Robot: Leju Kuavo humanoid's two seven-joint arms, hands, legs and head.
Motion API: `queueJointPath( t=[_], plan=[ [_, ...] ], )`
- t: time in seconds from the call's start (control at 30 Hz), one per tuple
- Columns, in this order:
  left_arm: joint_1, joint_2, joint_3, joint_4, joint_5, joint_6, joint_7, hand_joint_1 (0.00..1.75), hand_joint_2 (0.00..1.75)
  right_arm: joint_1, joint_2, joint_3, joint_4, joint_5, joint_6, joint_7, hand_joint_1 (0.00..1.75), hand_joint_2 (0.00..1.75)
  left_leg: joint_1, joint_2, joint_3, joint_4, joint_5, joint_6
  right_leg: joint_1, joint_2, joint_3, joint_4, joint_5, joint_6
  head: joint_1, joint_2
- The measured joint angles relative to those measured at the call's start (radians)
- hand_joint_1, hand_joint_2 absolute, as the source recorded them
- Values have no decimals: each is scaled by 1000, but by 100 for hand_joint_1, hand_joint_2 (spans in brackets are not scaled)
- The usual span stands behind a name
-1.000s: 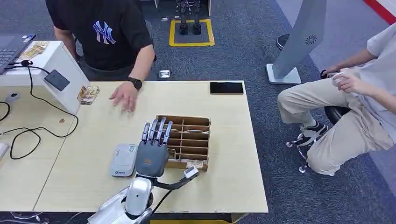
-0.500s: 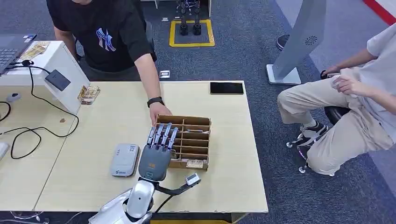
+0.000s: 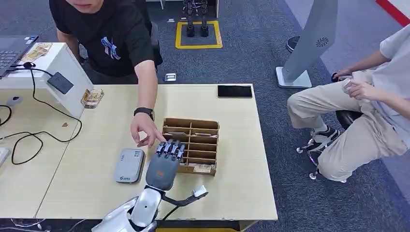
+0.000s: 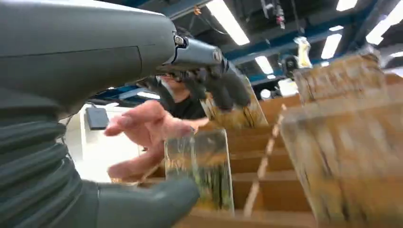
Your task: Pass the card to the sensor for recognition and then transmit it.
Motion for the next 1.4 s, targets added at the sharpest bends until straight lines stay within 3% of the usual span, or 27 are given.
queueJointPath(
  t=[0.13, 0.87, 1.03, 1.2, 1.3, 1.4],
  plan=[
    [14, -5, 3, 11, 0, -10, -31, 175, 175, 0, -2, 0, 0, 0, 0, 0, 0, 175, 0, 0, 0, 0, 0, 0, 0, 0, 0, 0, 0, 0, 0, 0],
    [20, -16, 21, 20, 0, -45, -71, 175, 175, -2, -5, 3, 0, 2, 1, 0, 0, 175, 0, 0, 0, 0, 0, 0, 0, 0, 0, 0, 0, 0, 0, 0],
    [23, -19, 25, 20, 0, -37, -73, 175, 175, -2, -6, 6, 2, 3, 1, 0, 0, 175, 0, 0, 0, 0, 0, 0, 0, 0, 0, 0, 0, 0, 0, 0],
    [34, -22, 36, 21, 0, 15, -89, 175, 175, -2, -8, 8, 6, 8, 2, 2, 0, 175, 0, 0, 0, 0, 0, 0, 0, 0, 0, 0, 0, 0, 0, 0],
    [57, -33, 68, 23, 0, 79, -155, 175, 175, -2, -10, 8, 10, 8, 1, 3, 0, 175, 0, 0, 0, 0, 0, 0, 0, 0, 0, 0, 0, 0, 0, 0],
    [110, -66, 161, 15, 27, 165, -273, 175, 175, -2, -11, 8, 15, 8, -1, 3, 0, 175, 0, 0, -1, 0, 0, 0, 0, 0, -1, 0, 0, 0, 0, 0]
  ],
)
